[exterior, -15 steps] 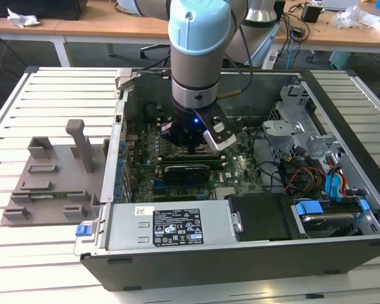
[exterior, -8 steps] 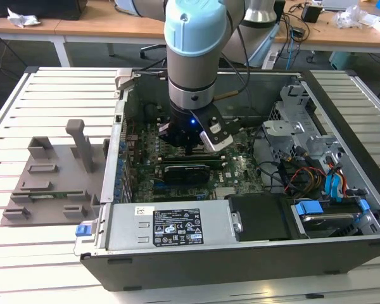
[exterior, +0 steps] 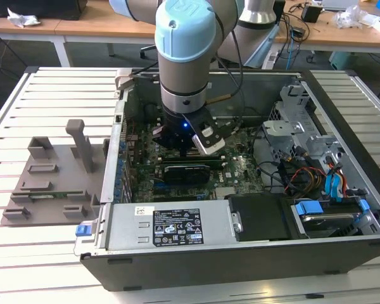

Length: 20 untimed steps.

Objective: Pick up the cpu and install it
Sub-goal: 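Install the second cpu locking lever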

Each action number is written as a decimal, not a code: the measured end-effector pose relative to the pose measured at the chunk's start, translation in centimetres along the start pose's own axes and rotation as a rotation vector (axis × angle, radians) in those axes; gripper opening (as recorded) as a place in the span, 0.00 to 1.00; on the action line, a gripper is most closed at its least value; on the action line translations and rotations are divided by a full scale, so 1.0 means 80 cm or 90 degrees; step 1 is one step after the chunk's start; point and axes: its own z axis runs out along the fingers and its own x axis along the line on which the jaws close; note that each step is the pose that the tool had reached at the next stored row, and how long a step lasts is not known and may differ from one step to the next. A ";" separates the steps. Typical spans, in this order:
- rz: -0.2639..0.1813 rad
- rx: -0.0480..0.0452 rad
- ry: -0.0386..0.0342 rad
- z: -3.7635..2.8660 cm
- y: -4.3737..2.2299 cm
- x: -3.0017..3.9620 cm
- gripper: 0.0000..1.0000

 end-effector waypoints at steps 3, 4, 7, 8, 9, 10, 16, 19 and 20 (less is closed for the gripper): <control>0.000 0.0001 0.0001 0.0028 0.0013 0.0037 0.11; 0.000 0.0000 0.0000 0.0034 0.0022 0.0039 0.11; -0.001 0.0000 0.0001 0.0073 0.0077 0.0053 0.11; -0.001 0.0000 0.0001 0.0085 0.0094 0.0055 0.11; -0.001 -0.0001 0.0001 0.0093 0.0104 0.0057 0.11; -0.001 0.0000 0.0002 0.0102 0.0117 0.0060 0.11; -0.005 -0.0002 0.0007 0.0148 0.0153 0.0131 0.11; -0.009 -0.0002 0.0013 0.0160 0.0161 0.0153 0.11; -0.010 -0.0003 0.0014 0.0160 0.0160 0.0154 0.11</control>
